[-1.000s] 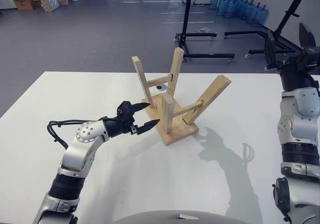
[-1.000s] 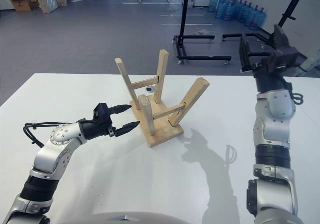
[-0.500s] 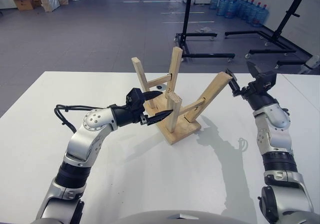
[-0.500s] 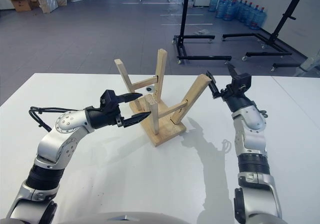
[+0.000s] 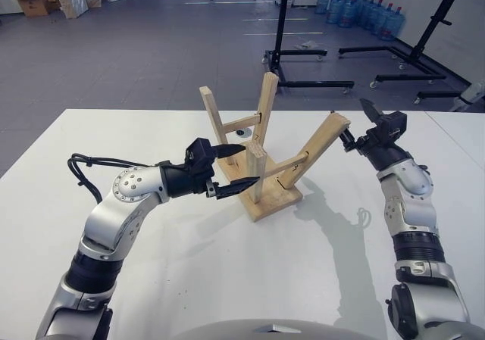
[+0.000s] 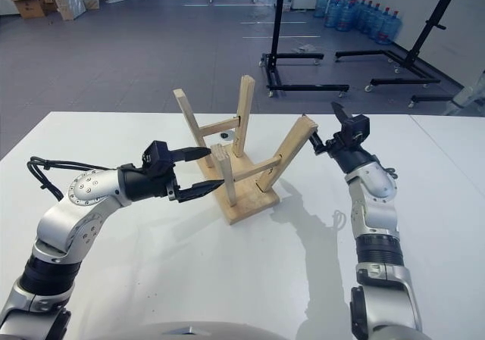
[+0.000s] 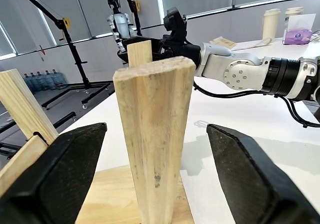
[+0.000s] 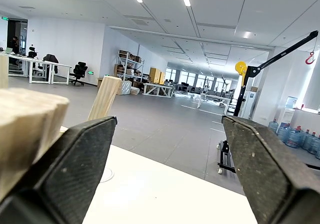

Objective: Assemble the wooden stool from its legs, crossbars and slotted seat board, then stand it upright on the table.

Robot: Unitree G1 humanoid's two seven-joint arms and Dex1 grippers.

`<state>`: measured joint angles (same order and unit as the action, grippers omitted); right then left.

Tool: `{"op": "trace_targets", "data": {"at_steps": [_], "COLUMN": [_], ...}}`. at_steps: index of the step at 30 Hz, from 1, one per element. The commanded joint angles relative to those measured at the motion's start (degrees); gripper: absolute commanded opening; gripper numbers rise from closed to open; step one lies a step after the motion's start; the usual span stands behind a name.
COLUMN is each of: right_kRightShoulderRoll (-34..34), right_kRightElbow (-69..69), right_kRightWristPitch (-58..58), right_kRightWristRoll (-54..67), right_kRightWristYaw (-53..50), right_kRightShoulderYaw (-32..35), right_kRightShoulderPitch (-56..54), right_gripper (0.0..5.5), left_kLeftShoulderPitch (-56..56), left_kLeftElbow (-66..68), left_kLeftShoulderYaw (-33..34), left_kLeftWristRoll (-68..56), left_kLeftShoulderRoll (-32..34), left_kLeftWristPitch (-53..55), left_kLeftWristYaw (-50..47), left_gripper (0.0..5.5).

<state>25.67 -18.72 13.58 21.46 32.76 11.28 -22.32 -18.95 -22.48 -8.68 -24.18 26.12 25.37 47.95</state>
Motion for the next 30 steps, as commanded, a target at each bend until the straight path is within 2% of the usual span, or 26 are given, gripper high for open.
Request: {"op": "trace_targets", "data": {"at_steps": [1,10,18,26,30], "right_kRightShoulderRoll": [-0.81,-2.56,-5.33,-10.17,-8.95], "right_kRightElbow": [1.82,8.81,15.98,23.53,20.73], "right_kRightWristPitch": [-1.04,-3.81,-7.12,-11.16,-10.79], "right_kRightWristRoll": [-0.32,-1.44,-6.46,-12.18,-13.87], "right_kRightWristYaw": [0.85,0.32,-7.2,-9.08,-9.58], "right_kRightShoulderYaw": [-0.6,-3.15,-5.06,-15.11,-14.3], "right_kRightShoulderPitch": [-1.07,0.39,3.73,6.33,6.61], "right_gripper": [3.9,3.9,3.9,3.9,3.9], "left_kLeftShoulderPitch": [-3.46,-5.39,-6.39,-7.3,-6.63], "left_kLeftElbow": [2.6,5.73,8.16,9.2,10.53], "left_kLeftShoulderYaw": [-2.88,-6.17,-8.27,-8.97,-8.31], "left_kLeftWristRoll": [2.3,4.49,6.2,6.84,6.63], "left_kLeftShoulderRoll": [-2.04,-4.36,-5.58,-6.51,-6.54], "left_kLeftWristPitch": [-1.95,-4.29,-5.84,-6.03,-6.45], "left_kLeftWristYaw": [-0.47,-0.59,0.06,0.74,0.87], "left_gripper": [3.67,3.67,3.67,3.67,3.67]}}
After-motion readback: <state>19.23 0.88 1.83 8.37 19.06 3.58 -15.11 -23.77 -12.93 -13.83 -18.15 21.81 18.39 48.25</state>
